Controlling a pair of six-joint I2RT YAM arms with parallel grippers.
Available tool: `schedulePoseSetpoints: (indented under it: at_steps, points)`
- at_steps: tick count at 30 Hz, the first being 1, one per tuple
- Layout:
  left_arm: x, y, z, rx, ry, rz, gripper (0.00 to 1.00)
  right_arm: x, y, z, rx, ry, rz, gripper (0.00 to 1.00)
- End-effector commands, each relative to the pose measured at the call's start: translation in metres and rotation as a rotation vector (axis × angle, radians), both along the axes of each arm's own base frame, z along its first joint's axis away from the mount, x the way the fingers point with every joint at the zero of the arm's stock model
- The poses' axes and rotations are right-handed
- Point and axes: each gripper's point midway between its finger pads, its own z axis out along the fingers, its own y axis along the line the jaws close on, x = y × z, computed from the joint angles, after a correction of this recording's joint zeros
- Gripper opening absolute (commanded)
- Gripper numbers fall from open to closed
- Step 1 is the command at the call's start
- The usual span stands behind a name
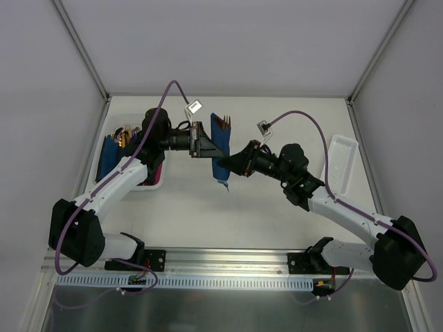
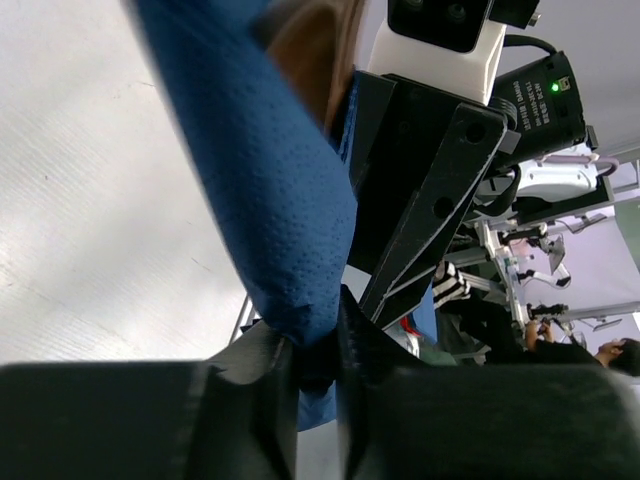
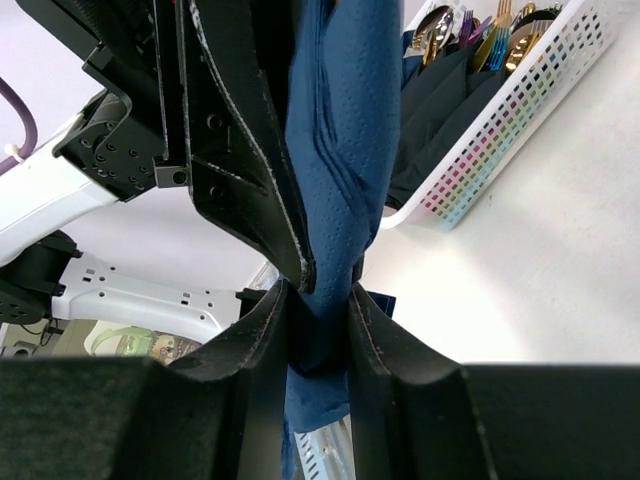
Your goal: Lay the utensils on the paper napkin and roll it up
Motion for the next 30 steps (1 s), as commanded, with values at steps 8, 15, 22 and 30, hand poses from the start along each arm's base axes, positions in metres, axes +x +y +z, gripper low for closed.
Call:
schedulePoseSetpoints:
  at_steps: [8,15,22,30]
  points:
    - [-0.010,0.005,0.007,0.026,-0.076,-0.059,0.00,0.010,-0.003,0.033,0.003,-0.095,-0.050,0.17]
    - [-0.009,0.014,0.007,0.044,-0.116,-0.044,0.00,0.012,-0.010,0.030,-0.030,-0.089,-0.079,0.52]
    - [-0.006,0.022,0.010,0.054,-0.140,-0.013,0.00,0.014,-0.015,0.030,-0.036,-0.084,-0.092,0.58]
    - [0.016,0.060,-0.001,0.141,-0.165,0.063,0.00,0.014,-0.032,0.017,-0.090,-0.066,-0.125,0.74]
